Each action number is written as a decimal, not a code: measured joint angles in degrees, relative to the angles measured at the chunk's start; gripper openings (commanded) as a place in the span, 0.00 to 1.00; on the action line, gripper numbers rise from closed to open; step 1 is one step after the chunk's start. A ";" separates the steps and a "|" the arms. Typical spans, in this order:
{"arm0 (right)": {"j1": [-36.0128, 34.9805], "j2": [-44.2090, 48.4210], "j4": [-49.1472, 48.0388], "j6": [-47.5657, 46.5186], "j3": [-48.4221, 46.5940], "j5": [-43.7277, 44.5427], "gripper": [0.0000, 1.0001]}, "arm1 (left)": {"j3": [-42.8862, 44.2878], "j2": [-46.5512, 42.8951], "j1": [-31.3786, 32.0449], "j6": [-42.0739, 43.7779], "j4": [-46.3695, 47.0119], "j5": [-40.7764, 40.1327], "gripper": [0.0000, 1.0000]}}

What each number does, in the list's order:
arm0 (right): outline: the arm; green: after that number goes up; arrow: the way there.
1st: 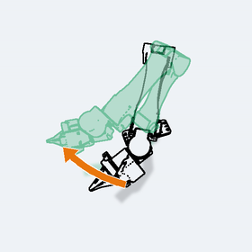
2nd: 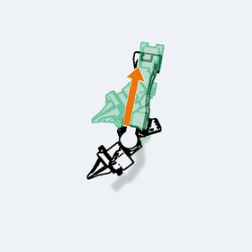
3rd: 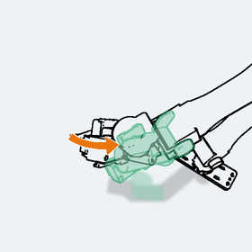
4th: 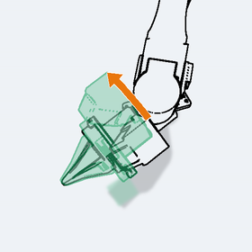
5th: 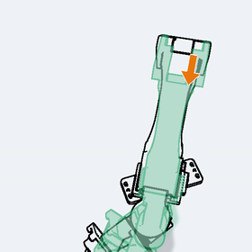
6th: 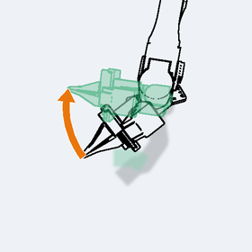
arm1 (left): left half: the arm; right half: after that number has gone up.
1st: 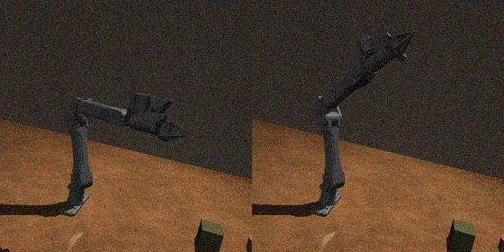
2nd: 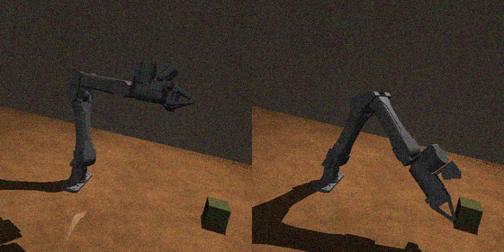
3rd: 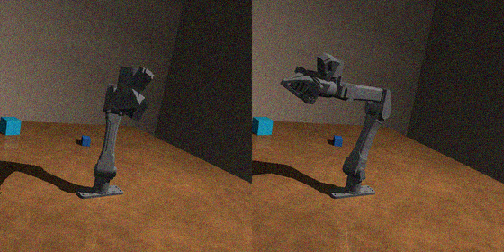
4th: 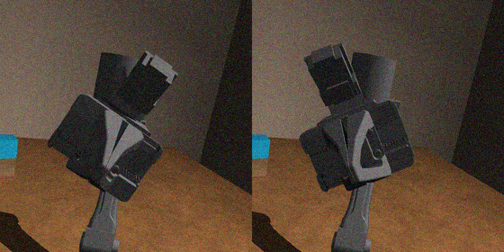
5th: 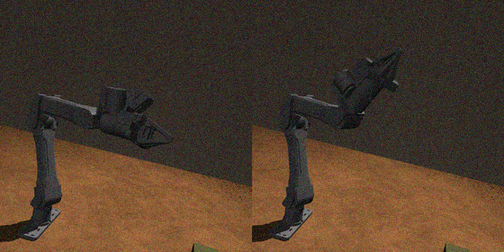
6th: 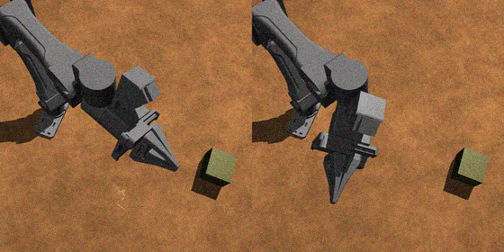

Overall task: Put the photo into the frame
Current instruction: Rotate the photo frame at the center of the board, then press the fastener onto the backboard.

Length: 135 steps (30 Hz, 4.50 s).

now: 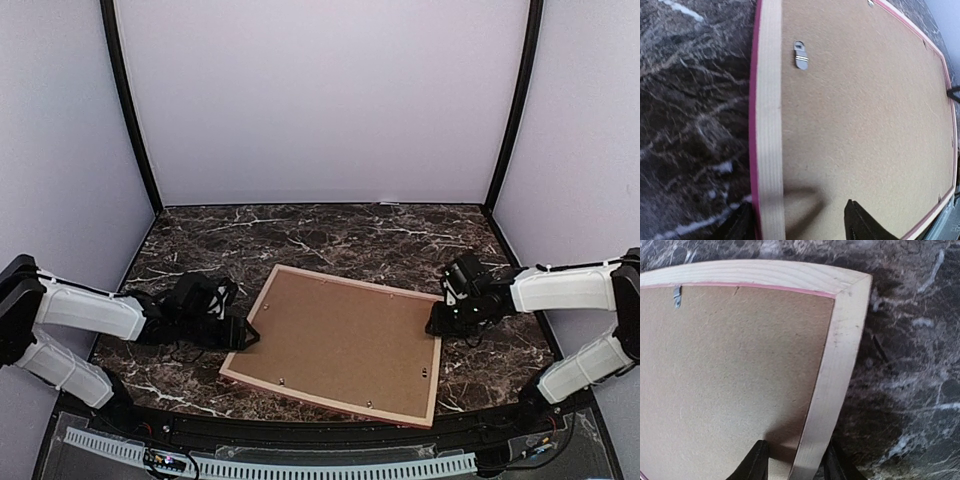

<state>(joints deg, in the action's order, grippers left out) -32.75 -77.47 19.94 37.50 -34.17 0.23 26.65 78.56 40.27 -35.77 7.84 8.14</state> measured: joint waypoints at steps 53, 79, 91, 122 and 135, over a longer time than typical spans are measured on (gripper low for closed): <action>1.38 -4.79 -2.54 -8.24 -3.56 -1.90 0.18 | 19.08 6.58 -8.24 16.87 -22.05 -10.71 0.99; 1.36 -6.54 -4.81 -7.78 -4.57 -1.49 0.13 | 22.08 12.92 -8.24 19.10 -21.66 -2.58 0.70; 1.36 -6.51 -4.94 -7.74 -4.55 -1.46 0.13 | 22.08 14.88 -8.09 19.26 -21.64 -1.49 0.57; 1.38 -6.58 -5.01 -7.80 -4.52 -1.46 0.12 | 17.53 13.55 -8.35 16.92 -14.88 1.05 0.35; 1.36 -6.64 -4.94 -7.82 -4.61 -1.46 0.12 | 16.85 13.00 -8.94 16.02 -14.12 1.62 0.30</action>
<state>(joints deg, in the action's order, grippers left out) -31.40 -84.12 15.00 29.67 -38.79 -1.23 43.51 91.57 31.33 -19.75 -6.28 9.76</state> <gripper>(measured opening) 0.139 0.292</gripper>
